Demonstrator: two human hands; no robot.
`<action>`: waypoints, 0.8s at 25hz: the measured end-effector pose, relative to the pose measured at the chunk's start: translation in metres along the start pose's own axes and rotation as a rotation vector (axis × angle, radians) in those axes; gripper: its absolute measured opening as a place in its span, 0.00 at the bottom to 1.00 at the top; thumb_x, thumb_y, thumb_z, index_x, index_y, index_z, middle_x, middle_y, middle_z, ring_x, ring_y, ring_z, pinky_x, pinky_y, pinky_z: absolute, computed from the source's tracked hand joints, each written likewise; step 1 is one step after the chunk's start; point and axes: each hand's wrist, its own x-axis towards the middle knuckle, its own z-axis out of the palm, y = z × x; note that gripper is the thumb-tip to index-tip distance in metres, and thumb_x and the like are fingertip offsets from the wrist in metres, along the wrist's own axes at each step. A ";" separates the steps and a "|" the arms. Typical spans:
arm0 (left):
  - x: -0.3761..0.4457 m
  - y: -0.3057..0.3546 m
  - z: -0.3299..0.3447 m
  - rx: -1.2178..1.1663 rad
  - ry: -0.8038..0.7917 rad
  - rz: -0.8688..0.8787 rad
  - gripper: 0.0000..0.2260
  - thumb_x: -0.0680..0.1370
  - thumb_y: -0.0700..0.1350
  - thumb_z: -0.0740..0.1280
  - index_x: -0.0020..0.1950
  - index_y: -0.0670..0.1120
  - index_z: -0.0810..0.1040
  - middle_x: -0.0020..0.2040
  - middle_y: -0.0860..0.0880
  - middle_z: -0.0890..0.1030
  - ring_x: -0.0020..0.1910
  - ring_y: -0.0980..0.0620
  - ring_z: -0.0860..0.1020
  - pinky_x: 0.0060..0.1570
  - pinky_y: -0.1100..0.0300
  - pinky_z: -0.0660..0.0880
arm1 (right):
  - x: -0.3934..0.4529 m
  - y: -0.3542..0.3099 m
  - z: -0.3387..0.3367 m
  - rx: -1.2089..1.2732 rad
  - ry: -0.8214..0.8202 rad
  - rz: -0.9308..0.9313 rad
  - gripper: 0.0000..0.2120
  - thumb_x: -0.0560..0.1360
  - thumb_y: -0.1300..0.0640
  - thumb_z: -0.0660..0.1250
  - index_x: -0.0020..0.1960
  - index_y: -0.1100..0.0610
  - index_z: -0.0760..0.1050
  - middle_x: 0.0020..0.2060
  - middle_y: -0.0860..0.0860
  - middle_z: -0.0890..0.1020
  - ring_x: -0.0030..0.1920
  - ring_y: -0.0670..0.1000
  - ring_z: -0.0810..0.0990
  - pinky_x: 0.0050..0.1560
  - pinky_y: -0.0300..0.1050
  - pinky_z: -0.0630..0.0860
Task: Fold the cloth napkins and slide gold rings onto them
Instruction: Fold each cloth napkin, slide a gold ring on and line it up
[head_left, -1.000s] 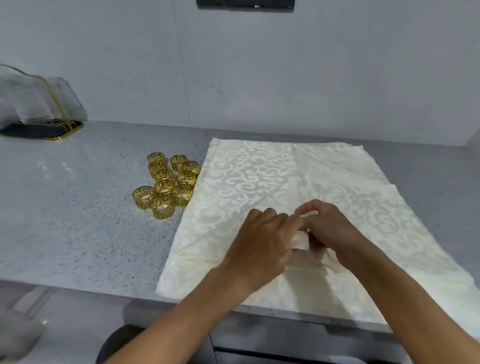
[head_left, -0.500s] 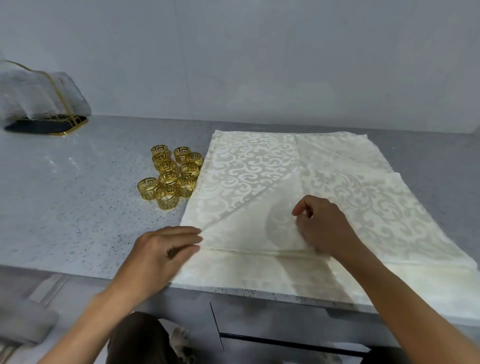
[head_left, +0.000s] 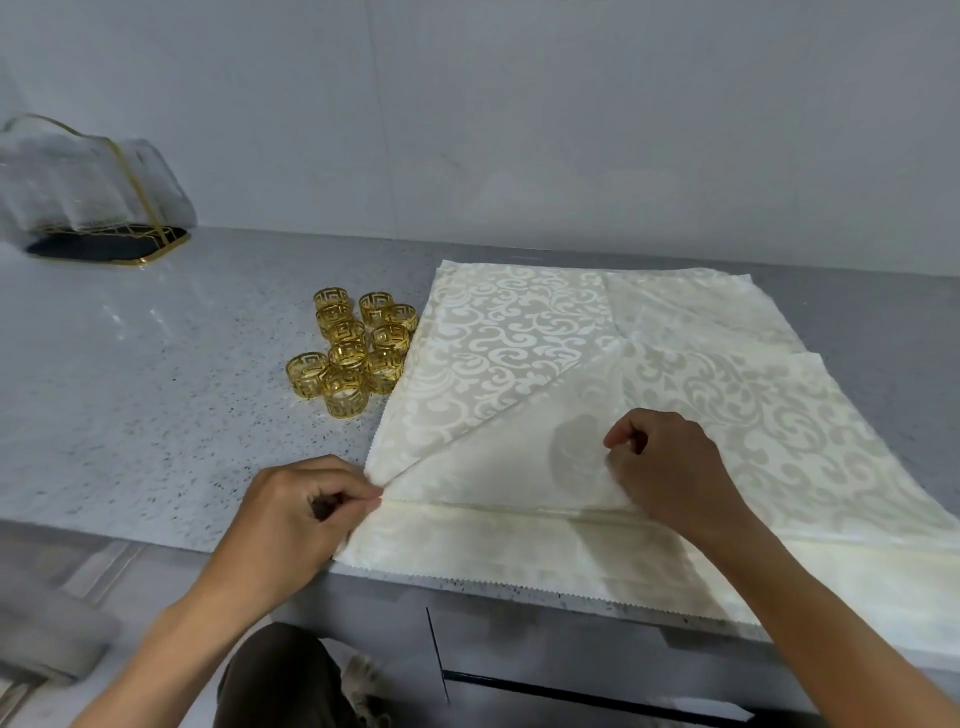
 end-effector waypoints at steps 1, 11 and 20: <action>0.000 -0.002 -0.001 0.016 -0.025 0.004 0.08 0.69 0.36 0.78 0.41 0.49 0.87 0.42 0.60 0.84 0.40 0.59 0.82 0.43 0.59 0.78 | -0.001 0.000 0.000 -0.003 0.001 -0.005 0.08 0.73 0.61 0.64 0.42 0.49 0.78 0.35 0.44 0.79 0.37 0.46 0.79 0.41 0.43 0.76; 0.053 0.059 0.041 0.387 -0.235 0.203 0.22 0.80 0.55 0.52 0.66 0.48 0.76 0.66 0.54 0.76 0.66 0.52 0.70 0.67 0.58 0.65 | -0.017 0.003 0.016 -0.297 0.138 -0.164 0.03 0.78 0.57 0.59 0.45 0.53 0.70 0.39 0.47 0.75 0.34 0.48 0.75 0.36 0.46 0.74; 0.089 0.038 0.105 0.560 -0.602 0.367 0.30 0.79 0.59 0.43 0.81 0.51 0.44 0.80 0.54 0.42 0.77 0.58 0.36 0.76 0.53 0.37 | 0.001 -0.037 0.046 -0.370 -0.081 -0.493 0.23 0.83 0.52 0.49 0.74 0.60 0.65 0.74 0.54 0.66 0.74 0.54 0.63 0.75 0.52 0.59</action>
